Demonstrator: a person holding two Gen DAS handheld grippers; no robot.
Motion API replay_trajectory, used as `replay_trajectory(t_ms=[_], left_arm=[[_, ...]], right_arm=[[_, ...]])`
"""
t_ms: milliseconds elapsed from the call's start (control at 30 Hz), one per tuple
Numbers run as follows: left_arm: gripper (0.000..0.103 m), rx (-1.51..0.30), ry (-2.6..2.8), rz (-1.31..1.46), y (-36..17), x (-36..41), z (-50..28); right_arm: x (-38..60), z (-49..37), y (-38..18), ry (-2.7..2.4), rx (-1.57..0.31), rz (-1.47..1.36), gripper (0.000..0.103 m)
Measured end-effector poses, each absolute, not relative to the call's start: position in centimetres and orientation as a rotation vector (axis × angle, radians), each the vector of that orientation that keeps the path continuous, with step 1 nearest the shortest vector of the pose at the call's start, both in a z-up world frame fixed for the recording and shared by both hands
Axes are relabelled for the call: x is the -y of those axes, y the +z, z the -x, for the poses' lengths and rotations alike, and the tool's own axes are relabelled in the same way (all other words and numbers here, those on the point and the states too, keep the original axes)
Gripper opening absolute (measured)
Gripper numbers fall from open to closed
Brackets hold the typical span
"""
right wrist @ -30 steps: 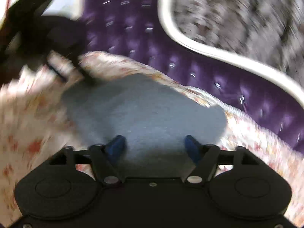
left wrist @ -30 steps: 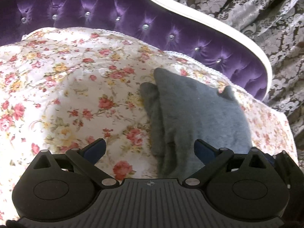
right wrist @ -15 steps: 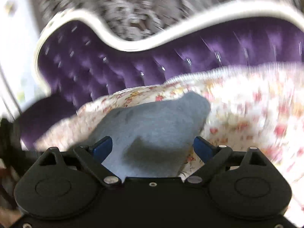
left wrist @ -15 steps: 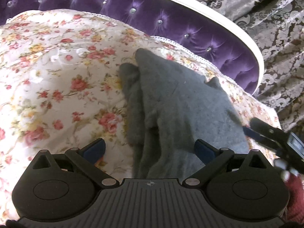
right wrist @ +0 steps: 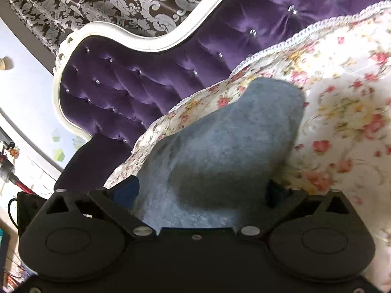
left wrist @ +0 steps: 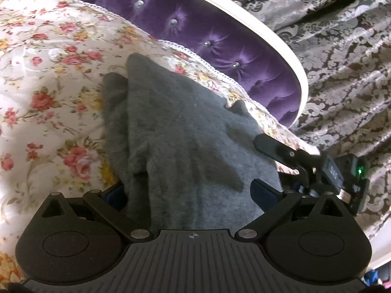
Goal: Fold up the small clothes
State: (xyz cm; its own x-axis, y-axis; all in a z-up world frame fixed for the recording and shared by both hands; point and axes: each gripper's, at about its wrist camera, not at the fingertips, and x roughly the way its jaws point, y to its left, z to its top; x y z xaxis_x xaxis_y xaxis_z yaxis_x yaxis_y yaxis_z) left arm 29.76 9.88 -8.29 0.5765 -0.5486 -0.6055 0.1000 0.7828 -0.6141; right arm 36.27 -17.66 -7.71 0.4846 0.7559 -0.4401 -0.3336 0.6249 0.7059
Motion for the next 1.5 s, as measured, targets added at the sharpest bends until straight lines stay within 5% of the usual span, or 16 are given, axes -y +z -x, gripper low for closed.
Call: replay_trajectory(t_ms=[133,200,233,333,367,400,467,1000,1233,1500], left_arm=[[0.098,-0.889,-0.41,0.551,-8.2,-9.8,-29.9],[0.066,-0.893,-0.386,0.539,-8.1,-10.0,-29.7],[0.04,-0.902,-0.365,0.539,-8.1,-10.1,-29.6],[0.026,-0.927,-0.401,0.611,-8.8,-10.6,-29.8],[0.025,-0.926,-0.405,0.611,-8.6,-10.5,-29.7],[0.024,-0.925,-0.41,0.607,-8.3,-10.4,-29.6],[0.024,-0.92,-0.421,0.623,-7.7,-10.2,-28.9],[0.024,-0.977,-0.482,0.56,-4.8,-7.4,-12.2],[0.027,-0.975,-0.429,0.546,-5.6,-7.2,-7.1],[0.042,-0.908,-0.291,0.43,-5.8,-9.1,-3.2]], right_arm=[[17.5,-36.2,-7.7,0.723,-0.807,-0.581,0.103],[17.9,-36.1,-7.8,0.732,-0.805,-0.597,0.102],[18.1,-36.0,-7.8,0.732,-0.804,-0.604,0.1],[18.6,-35.7,-7.6,0.724,-0.802,-0.606,0.089],[18.5,-35.6,-7.5,0.702,-0.809,-0.59,0.066],[18.4,-35.6,-7.5,0.671,-0.829,-0.563,0.056],[18.1,-35.3,-7.4,0.625,-0.867,-0.53,0.05],[19.9,-20.3,-2.1,0.557,-0.99,-0.455,0.049],[20.3,-14.5,-2.0,0.568,-0.998,-0.47,0.053],[20.4,-11.2,-2.5,0.478,-0.924,-0.396,0.072]])
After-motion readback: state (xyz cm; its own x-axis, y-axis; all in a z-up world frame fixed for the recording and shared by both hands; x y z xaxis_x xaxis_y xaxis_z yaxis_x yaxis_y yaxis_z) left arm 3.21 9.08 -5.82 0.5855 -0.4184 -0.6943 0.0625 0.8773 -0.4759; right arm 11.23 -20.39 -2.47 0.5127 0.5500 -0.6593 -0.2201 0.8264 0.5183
